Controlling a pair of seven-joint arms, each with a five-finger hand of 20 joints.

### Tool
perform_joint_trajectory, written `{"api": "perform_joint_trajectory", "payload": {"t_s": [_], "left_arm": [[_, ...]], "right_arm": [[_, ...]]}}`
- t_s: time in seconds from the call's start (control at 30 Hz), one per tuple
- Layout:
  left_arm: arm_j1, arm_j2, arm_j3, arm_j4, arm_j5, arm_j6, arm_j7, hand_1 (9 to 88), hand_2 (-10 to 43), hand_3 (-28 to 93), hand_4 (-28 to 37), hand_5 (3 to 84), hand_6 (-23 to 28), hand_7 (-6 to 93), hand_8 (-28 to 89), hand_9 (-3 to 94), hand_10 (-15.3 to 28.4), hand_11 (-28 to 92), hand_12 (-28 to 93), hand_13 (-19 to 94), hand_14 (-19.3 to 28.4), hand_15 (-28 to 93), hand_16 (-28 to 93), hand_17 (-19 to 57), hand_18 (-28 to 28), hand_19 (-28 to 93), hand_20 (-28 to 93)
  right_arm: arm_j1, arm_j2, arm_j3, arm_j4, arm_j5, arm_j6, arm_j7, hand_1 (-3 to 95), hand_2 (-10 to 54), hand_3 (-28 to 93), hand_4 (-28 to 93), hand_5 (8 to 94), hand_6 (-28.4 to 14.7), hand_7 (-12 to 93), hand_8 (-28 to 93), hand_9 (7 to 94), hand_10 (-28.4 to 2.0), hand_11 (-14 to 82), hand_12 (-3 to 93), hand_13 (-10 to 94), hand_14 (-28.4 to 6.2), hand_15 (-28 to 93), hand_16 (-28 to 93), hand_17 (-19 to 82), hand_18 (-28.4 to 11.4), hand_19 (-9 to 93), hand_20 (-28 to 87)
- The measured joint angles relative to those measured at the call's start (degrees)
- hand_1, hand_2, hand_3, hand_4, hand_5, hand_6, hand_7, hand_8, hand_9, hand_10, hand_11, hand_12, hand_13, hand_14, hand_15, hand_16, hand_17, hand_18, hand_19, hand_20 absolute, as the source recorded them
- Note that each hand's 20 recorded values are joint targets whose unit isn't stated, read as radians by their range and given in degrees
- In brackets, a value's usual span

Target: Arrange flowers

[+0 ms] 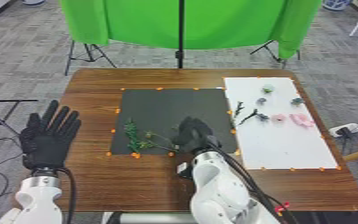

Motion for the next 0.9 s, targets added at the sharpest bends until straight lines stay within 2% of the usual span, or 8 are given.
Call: {"api": "perform_joint_trajectory", "payload": {"t_s": [0.1, 0.33, 0.53, 0.9], "left_arm": [[0.24, -0.03, 0.02, 0.00, -0.06, 0.00, 0.02, 23.4, 11.3, 76, -28.3, 33.9, 8.1, 6.7, -9, 26.9, 14.5, 10, 7, 19, 14.8, 16, -3, -8.2, 11.7, 23, 7], [0.23, -0.02, 0.20, 0.00, -0.14, 0.00, -0.06, 23.2, 11.6, 76, -28.3, 34.0, 8.0, 6.5, -9, 27.1, 14.3, 9, 7, 19, 14.6, 16, -3, -8.0, 11.7, 23, 7], [-0.15, 0.02, 0.86, 0.13, -0.33, 0.02, -0.27, 23.2, 11.7, 76, -28.3, 33.9, 7.9, 6.4, -9, 27.3, 13.9, 10, 7, 19, 14.4, 16, -3, -7.8, 11.6, 23, 7], [-1.82, 0.42, 1.91, 0.65, -0.33, 0.08, -1.46, 23.0, 11.8, 76, -28.3, 33.7, 7.6, 6.2, -9, 27.4, 13.3, 10, 7, 20, 14.1, 15, -3, -7.6, 11.6, 23, 7]], "right_arm": [[-0.67, 0.95, 0.81, 0.12, 0.63, -3.44, 0.45, 49.0, -9.5, 84, -27, 75.0, -6.0, 40, 13, 70.8, -20.2, 44.5, 43.3, 64, -19.4, 81, 29, 36, -28.4, 93, 58], [-1.37, 0.69, 0.92, 0.77, 0.81, -3.48, 0.60, 50.1, -9.5, 85, -27, 77.7, -6.5, 33, 11, 72.6, -19.6, 39.1, 43.0, 64, -19.4, 80, 30, 36, -28.4, 93, 58], [-1.24, -0.07, 0.16, 1.11, 0.58, -3.52, -0.18, 50.3, -9.5, 85, -28, 77.9, -6.4, 32, 12, 72.7, -19.2, 37.6, 43.9, 63, -19.3, 80, 30, 35, -28.4, 93, 57], [-0.11, -2.78, -2.29, 3.09, 0.47, -3.72, -1.52, 49.1, -9.5, 88, -28, 78.4, -6.4, 31, 13, 72.8, -19.4, 36.1, 44.8, 63, -19.8, 80, 29, 35, -28.4, 93, 57]]}}
